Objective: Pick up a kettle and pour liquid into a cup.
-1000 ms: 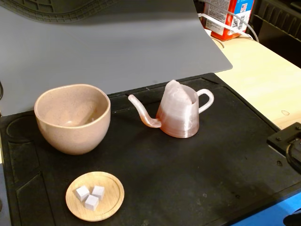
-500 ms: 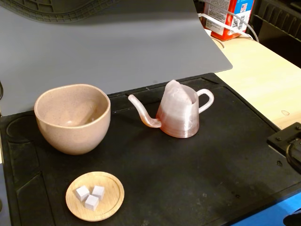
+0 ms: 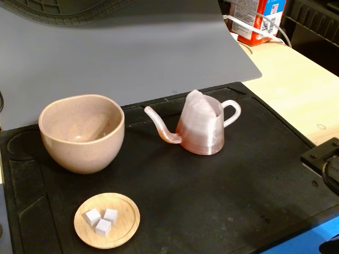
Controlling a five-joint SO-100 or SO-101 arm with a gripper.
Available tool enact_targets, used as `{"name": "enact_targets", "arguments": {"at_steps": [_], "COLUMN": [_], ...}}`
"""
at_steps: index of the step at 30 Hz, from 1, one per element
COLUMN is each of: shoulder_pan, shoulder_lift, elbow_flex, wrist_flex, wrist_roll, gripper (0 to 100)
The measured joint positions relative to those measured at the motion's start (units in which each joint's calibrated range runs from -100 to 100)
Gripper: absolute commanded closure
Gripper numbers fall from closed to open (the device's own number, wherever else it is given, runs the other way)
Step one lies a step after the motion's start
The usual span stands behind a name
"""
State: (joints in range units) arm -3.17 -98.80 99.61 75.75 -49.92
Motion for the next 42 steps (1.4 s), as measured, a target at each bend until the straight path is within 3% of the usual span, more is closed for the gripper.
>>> {"name": "enact_targets", "arguments": {"at_steps": [27,33,35,40,42], "shoulder_pan": [0.08,0.08,-0.08,0.15,0.45], "shoulder_lift": [0.00,0.00,2.83,30.57,38.53], "elbow_flex": [0.00,0.00,0.10,-0.19,-1.66], "wrist_flex": [-0.09,-9.02,-16.11,-57.94,-64.95], "wrist_roll": [0.00,0.00,0.00,-0.05,0.00], "gripper": [99,99,99,99,99]}}
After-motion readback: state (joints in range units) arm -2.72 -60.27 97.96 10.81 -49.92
